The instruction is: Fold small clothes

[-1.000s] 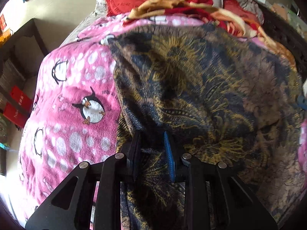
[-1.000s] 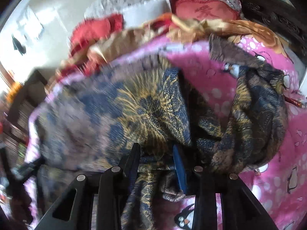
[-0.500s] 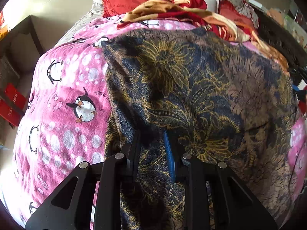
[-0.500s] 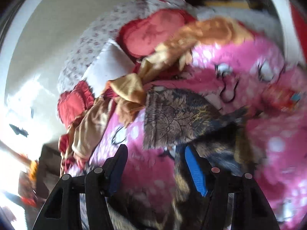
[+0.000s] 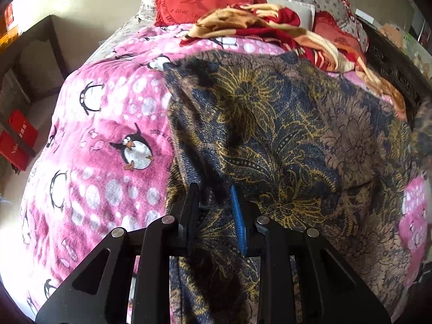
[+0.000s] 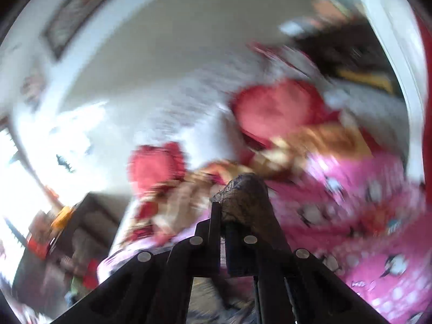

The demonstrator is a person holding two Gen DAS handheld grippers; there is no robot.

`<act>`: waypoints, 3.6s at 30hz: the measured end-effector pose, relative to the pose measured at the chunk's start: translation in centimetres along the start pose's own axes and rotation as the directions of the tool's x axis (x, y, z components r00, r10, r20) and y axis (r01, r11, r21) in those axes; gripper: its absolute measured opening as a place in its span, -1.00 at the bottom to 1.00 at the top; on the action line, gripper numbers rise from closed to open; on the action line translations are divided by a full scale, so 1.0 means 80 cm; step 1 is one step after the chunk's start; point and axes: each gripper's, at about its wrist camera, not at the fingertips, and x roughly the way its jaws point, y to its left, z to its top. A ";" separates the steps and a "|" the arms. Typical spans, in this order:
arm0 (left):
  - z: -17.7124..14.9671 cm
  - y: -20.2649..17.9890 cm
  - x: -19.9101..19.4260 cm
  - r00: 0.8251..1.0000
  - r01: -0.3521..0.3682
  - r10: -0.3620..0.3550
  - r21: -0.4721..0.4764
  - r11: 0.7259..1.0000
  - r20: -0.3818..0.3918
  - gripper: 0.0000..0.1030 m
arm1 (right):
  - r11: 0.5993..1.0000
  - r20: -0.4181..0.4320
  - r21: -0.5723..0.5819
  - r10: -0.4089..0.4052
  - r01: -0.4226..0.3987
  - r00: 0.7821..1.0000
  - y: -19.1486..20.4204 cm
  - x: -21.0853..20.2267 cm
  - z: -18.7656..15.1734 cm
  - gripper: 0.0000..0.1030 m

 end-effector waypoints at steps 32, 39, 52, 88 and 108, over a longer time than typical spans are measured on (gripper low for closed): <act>0.008 0.007 -0.019 0.987 0.158 -0.161 0.120 0.980 0.015 -0.55 | 0.943 -0.590 -0.015 0.260 -0.332 0.764 0.263 0.302 -0.227 -0.07; 0.038 -0.034 0.043 0.992 0.129 -0.128 0.089 0.988 -0.020 -0.55 | 0.961 -0.452 -0.083 0.201 -0.265 0.869 0.171 0.121 -0.177 0.26; 0.091 -0.044 -0.105 0.941 0.286 -0.308 0.155 0.946 0.144 -0.94 | 0.999 -0.373 -0.045 -0.029 0.014 0.927 0.034 0.044 -0.186 0.26; 0.043 0.010 -0.073 0.955 0.291 -0.292 0.023 0.956 0.047 -0.94 | 0.956 -0.365 0.285 0.044 0.066 0.930 0.009 0.097 -0.192 0.32; 0.059 0.011 -0.070 0.956 0.283 -0.285 0.038 0.958 0.070 -0.94 | 0.993 -0.323 0.028 -0.099 0.114 0.941 0.067 0.140 -0.133 -0.41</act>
